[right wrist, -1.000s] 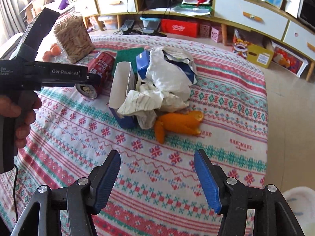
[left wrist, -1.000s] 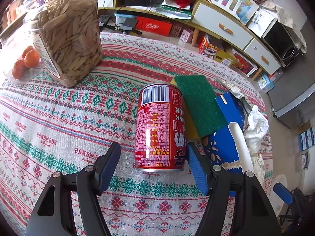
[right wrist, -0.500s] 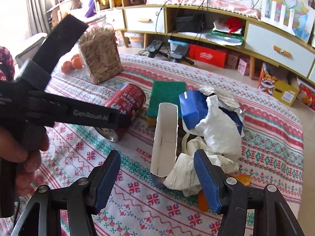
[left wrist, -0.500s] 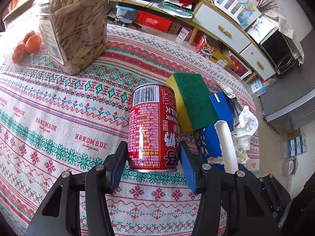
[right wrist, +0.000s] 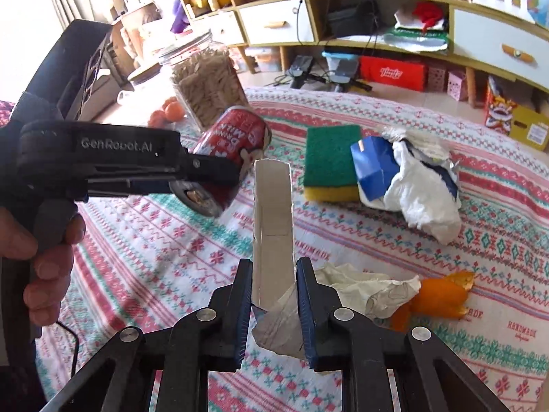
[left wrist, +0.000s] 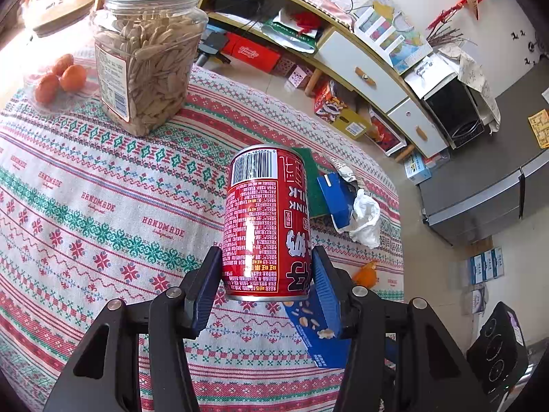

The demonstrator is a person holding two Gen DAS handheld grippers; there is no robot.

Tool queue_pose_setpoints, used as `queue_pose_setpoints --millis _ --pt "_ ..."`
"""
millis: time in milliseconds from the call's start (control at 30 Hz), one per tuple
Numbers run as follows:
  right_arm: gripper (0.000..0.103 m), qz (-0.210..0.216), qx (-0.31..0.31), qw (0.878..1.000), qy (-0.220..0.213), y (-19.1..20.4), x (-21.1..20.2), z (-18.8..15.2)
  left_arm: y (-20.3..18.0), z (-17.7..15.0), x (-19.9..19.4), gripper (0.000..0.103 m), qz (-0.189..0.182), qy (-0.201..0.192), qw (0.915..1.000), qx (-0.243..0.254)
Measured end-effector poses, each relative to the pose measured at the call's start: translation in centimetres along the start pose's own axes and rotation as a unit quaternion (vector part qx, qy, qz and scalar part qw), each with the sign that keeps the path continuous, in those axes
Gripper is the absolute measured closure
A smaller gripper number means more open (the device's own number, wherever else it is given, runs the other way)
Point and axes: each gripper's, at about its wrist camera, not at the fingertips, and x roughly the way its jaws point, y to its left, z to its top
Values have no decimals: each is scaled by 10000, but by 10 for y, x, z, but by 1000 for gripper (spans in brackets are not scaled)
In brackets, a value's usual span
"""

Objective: Collect trash
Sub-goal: 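Lift the red can with the left gripper while the right grasps crumpled cream paper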

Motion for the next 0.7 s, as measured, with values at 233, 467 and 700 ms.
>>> queue_pose_setpoints --millis 233,467,700 --pt "59 -218 -289 9974 623 11 2 -37 0 -6 -1 48 -139 131 9998 -40" --pt "48 -788 -1178 9876 675 29 4 -58 -5 -11 -10 48 -237 143 9996 35" --pt "48 -1065 -1461 9799 844 22 3 -64 4 -16 -25 48 -286 82 9996 -8"
